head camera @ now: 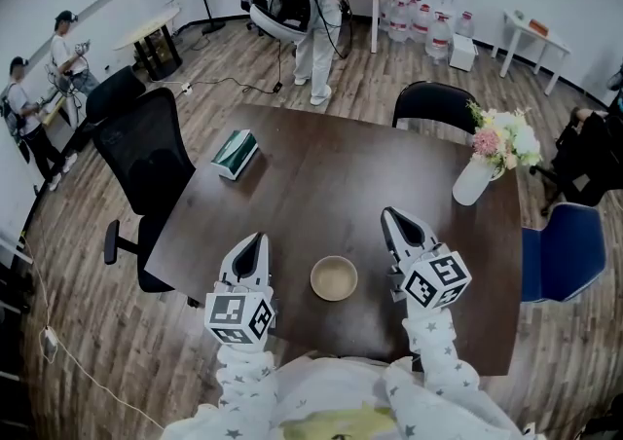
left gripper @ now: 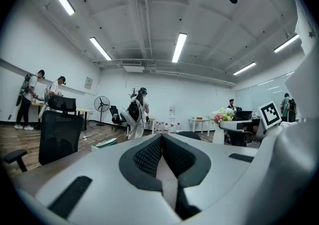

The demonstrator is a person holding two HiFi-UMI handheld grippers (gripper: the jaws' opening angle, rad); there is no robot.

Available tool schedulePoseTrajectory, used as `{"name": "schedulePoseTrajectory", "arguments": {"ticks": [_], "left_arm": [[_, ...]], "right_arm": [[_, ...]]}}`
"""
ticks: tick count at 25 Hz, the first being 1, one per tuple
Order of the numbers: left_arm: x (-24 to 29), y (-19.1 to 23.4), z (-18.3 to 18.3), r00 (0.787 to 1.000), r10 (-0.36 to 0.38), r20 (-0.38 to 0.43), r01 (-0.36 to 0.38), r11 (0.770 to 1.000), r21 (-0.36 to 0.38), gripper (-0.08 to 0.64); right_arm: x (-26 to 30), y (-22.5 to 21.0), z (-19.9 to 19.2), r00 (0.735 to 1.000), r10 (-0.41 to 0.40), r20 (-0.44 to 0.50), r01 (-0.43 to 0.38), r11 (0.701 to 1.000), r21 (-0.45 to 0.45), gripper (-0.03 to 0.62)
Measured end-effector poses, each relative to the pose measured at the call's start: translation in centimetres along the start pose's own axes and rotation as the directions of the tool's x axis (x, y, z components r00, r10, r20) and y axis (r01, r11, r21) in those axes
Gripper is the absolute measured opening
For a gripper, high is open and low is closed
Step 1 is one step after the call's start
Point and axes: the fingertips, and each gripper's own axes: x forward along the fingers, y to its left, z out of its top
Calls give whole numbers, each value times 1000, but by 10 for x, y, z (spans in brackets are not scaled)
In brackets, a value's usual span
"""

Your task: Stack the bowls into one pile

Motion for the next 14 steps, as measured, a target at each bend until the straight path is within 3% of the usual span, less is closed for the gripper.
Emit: {"name": "schedulePoseTrajectory", "arguments": {"ticks": [14], "left_arm": [[-3,2,2,1000,7,-5,-7,1000,28,26]], "right_arm": [[-3,-1,-7,999,-20,-32,18,999,-49,21]]}}
